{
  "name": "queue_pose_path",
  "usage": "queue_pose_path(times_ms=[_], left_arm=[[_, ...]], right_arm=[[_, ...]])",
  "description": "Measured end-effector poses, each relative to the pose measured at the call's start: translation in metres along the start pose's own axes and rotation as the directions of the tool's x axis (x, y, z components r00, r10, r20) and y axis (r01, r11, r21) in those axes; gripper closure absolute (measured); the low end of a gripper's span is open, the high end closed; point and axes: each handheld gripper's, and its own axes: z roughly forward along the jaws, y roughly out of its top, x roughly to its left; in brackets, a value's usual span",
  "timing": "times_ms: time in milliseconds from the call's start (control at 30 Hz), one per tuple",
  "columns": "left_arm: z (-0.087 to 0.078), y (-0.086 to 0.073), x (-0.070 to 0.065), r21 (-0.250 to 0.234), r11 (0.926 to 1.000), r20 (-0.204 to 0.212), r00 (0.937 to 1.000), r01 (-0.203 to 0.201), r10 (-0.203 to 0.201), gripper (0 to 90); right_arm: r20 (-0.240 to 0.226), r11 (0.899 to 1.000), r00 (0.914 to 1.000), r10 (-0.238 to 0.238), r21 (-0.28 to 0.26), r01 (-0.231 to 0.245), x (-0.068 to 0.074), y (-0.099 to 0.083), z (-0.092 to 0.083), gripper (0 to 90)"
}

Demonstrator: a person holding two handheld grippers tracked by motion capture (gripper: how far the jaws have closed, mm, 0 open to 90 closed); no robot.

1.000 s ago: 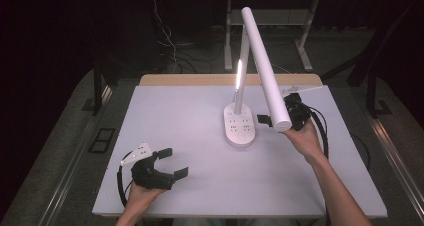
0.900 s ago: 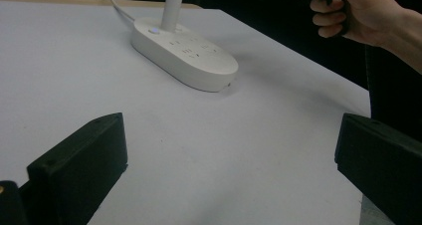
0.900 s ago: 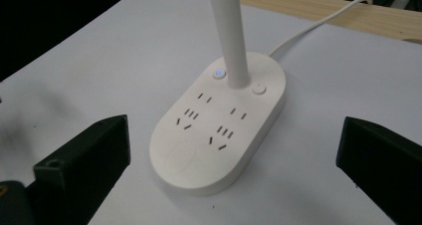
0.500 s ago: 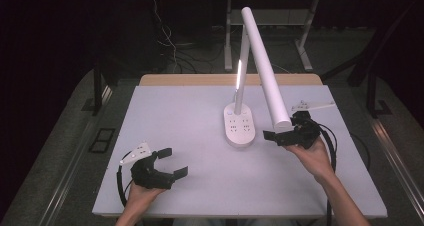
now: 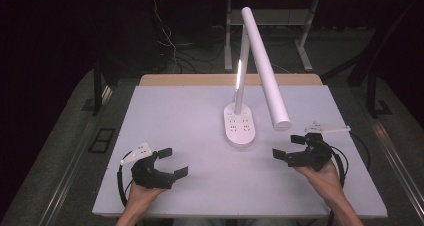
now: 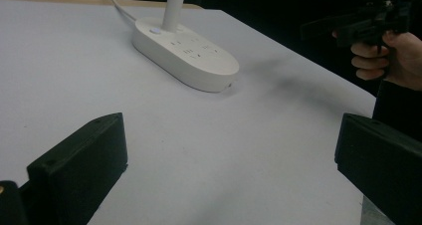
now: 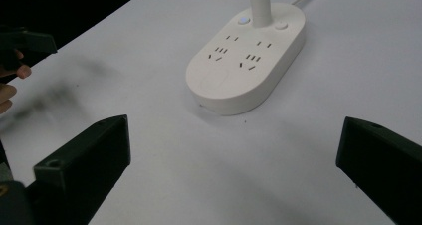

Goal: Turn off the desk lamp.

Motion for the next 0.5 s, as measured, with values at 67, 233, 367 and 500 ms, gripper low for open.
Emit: queue_pose_path(times_ms=[67, 233, 367, 500], left_arm=[[0.000, 0.000, 0.000, 0.000, 1.0000, -0.001, 1.0000, 0.000, 0.000, 0.0], [0.000, 0.000, 0.001, 0.004, 1.0000, -0.003, 1.0000, 0.001, -0.001, 0.0], [0.000, 0.000, 0.001, 0.007, 1.0000, -0.005, 1.0000, 0.004, -0.004, 0.0], [0.001, 0.000, 0.001, 0.006, 0.9999, -0.007, 0.9999, 0.008, -0.008, 0.0]], right_arm=[[-0.003, 1.000, 1.0000, 0.008, -0.018, -0.008, 0.002, -0.010, -0.006, 0.7], [0.009, 1.000, 1.0000, 0.003, -0.028, -0.003, 0.004, -0.023, -0.010, 0.7], [0.014, 0.999, 0.9998, 0.012, -0.042, -0.011, 0.005, -0.035, -0.015, 0.7], [0.018, 0.998, 0.9998, 0.012, -0.060, -0.011, 0.006, -0.045, -0.018, 0.7]])
